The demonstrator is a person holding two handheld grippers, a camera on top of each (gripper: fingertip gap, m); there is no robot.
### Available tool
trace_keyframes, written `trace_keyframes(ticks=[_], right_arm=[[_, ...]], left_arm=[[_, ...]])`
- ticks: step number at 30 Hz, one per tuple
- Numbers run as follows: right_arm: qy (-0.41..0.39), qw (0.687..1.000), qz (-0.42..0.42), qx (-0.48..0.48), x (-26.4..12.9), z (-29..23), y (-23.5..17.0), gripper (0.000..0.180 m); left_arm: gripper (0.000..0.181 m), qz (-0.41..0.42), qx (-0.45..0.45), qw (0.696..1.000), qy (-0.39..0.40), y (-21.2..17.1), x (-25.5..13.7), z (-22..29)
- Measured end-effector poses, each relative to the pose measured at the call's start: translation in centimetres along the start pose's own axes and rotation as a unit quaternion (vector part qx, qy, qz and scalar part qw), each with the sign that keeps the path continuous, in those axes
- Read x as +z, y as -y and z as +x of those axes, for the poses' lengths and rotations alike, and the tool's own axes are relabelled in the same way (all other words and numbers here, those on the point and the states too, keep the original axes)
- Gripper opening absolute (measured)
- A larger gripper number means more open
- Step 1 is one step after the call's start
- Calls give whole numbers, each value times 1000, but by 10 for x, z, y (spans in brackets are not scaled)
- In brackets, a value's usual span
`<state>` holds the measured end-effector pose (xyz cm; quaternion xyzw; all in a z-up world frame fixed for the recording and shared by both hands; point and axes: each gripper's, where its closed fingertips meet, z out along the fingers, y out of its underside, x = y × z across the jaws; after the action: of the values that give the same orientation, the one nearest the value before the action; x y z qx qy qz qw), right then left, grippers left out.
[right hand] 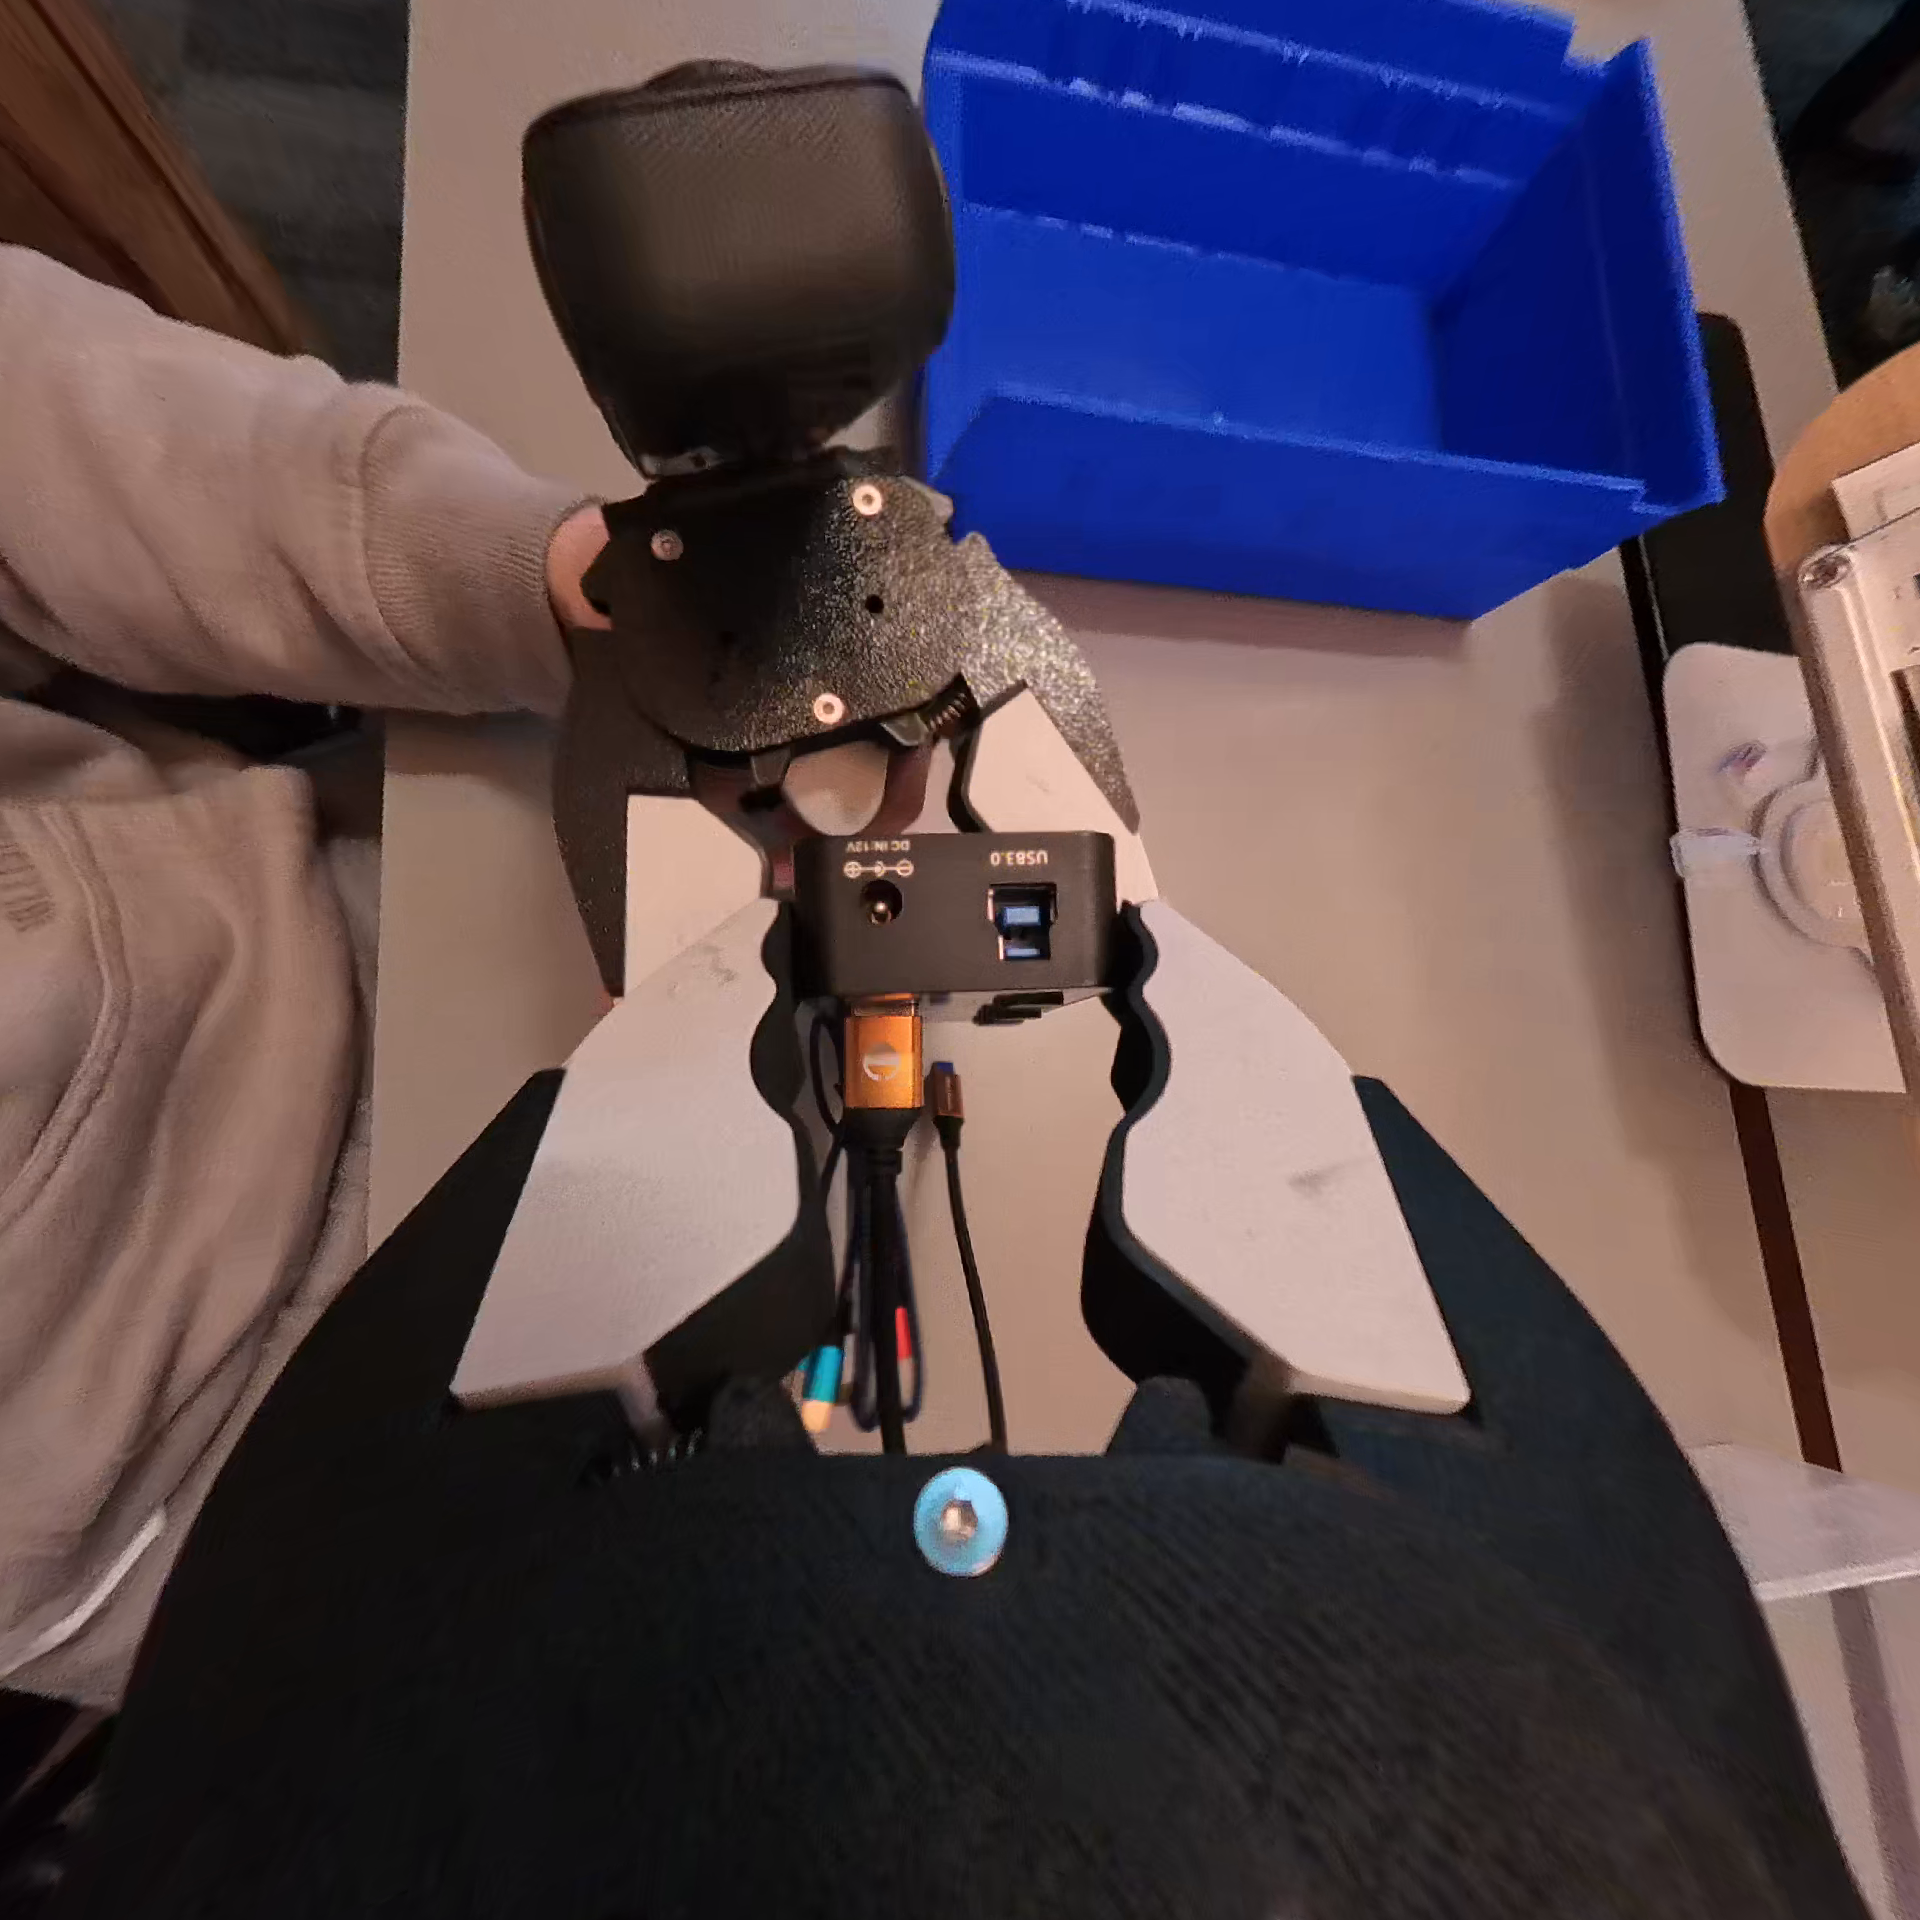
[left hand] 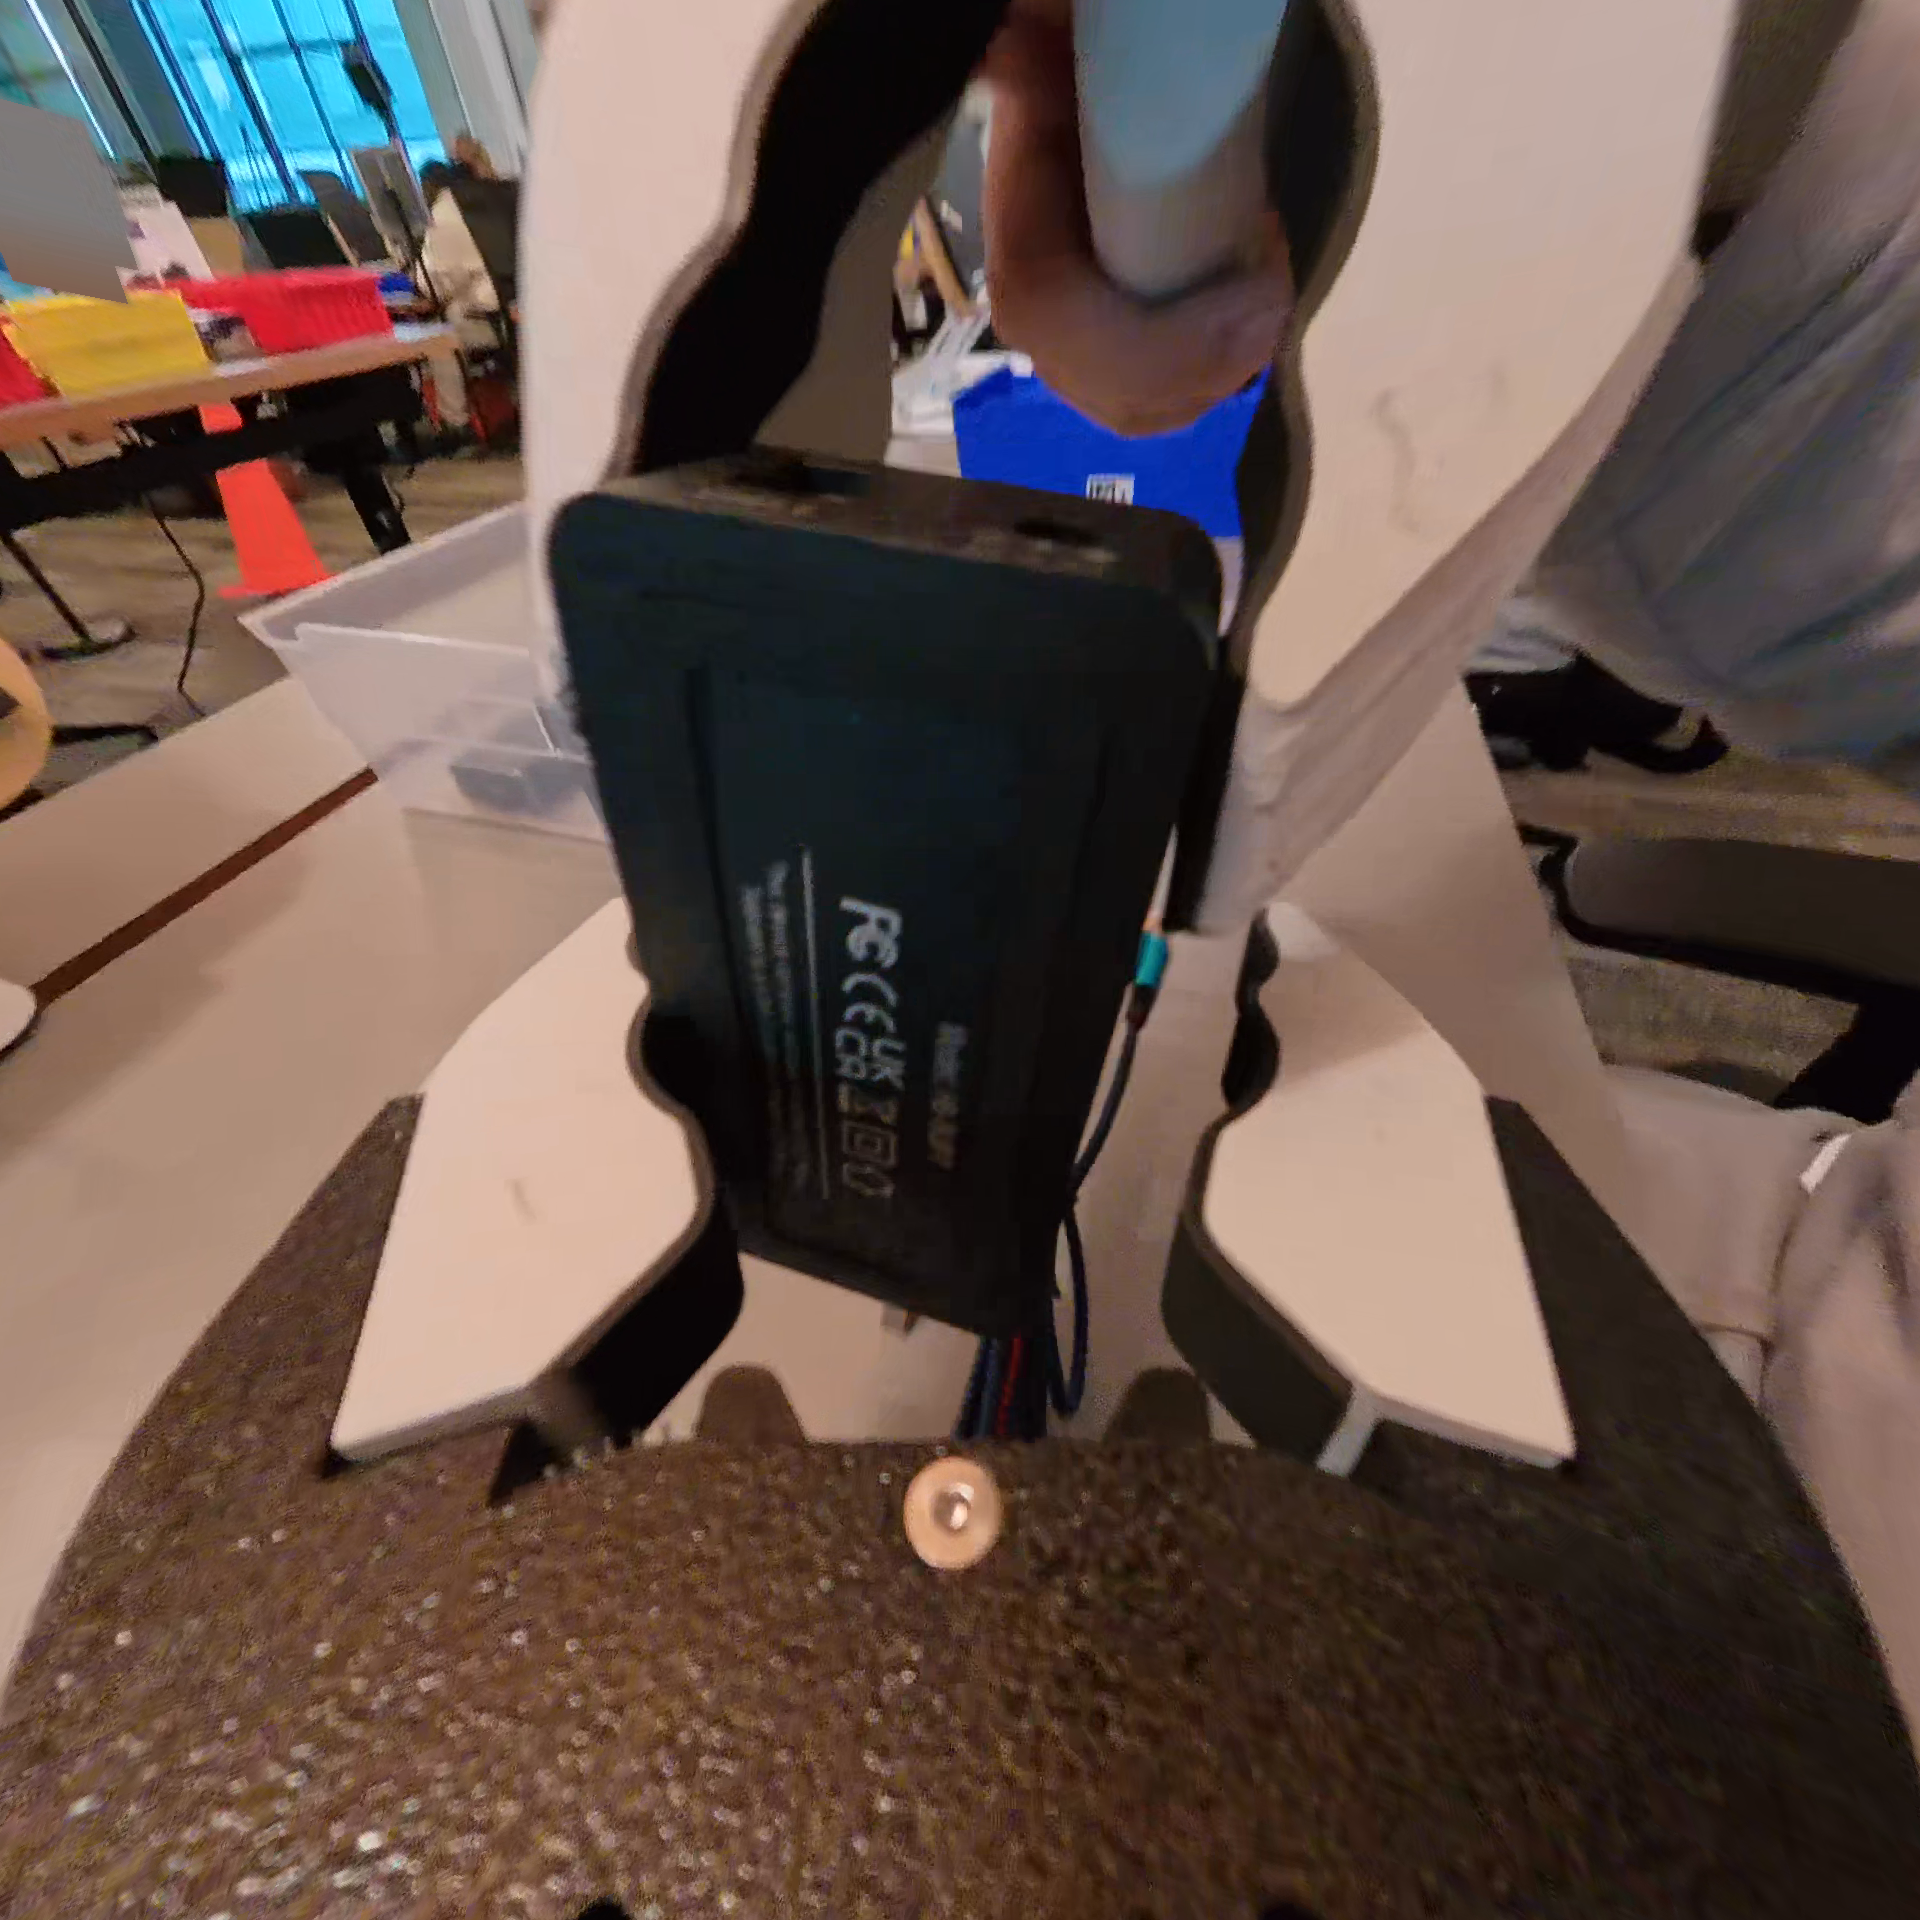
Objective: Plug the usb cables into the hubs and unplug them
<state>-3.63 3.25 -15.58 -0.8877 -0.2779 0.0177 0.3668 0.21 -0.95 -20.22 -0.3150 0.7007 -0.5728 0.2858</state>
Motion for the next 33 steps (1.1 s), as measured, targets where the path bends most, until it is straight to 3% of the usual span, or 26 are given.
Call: trace_keyframes(ticks=[2,6,28,33], right_arm=[[2,1000,-4,-4,3,-2,2,58],[42,999,7,-11,5,-11,5,58],[62,998,5,-10,23,-9,2,58],[42,997,59,3,18,-2,4,58]], left_arm=[[102,-12,-1,1000,3,-5,3,2],[74,26,12,1000,-5,-5,-2,4],[73,20,-3,1000,-5,-19,-7,-3],[73,45,-20,999,-17,-16,-11,-4]])
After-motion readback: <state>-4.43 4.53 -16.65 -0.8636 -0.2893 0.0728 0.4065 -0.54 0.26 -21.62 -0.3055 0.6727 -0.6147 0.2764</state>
